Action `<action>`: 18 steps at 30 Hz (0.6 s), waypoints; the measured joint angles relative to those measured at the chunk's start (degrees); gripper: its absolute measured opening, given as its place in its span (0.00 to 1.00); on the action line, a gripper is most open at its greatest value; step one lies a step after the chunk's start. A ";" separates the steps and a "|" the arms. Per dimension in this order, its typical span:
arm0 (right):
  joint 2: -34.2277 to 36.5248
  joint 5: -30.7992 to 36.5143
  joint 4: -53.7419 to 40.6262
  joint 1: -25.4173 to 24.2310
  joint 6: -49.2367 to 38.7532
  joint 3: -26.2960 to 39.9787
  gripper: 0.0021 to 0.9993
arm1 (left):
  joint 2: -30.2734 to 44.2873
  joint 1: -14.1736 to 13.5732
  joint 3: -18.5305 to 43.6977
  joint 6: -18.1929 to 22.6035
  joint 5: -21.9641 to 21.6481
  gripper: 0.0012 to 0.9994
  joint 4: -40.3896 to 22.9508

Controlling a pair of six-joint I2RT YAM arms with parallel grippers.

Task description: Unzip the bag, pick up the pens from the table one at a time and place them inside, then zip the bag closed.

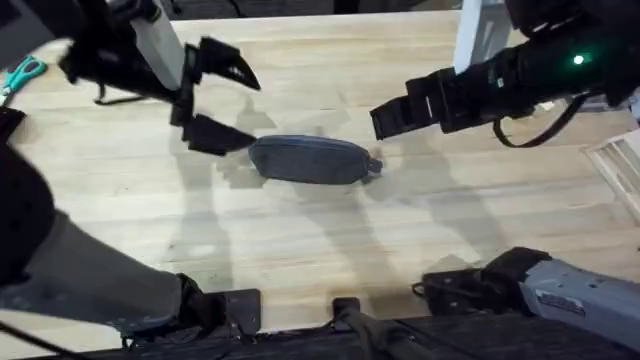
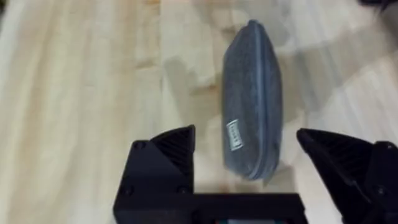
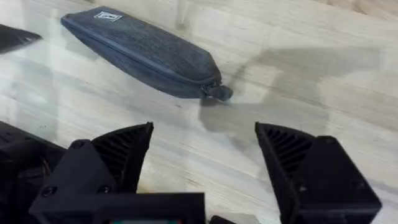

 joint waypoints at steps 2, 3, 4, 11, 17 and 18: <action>-0.02 0.00 0.01 0.00 0.00 0.00 1.00 | -2.14 0.00 1.97 -2.46 -1.83 1.00 -0.01; -0.01 0.01 0.02 0.00 0.00 0.00 1.00 | -3.02 0.00 2.86 -3.90 -2.72 1.00 -0.02; -0.02 0.00 0.02 0.00 0.00 0.00 1.00 | -3.73 0.00 3.58 -5.25 -3.42 1.00 -0.02; -0.02 0.00 0.07 0.00 0.00 0.00 1.00 | -8.79 0.00 6.68 -17.86 -9.83 1.00 -0.22; -0.01 0.00 0.07 0.00 0.00 0.00 1.00 | -15.47 0.00 7.16 -31.19 -15.12 1.00 -0.06; 0.00 0.00 0.07 0.00 0.00 0.00 1.00 | -16.68 0.00 7.19 -33.37 -15.82 1.00 0.11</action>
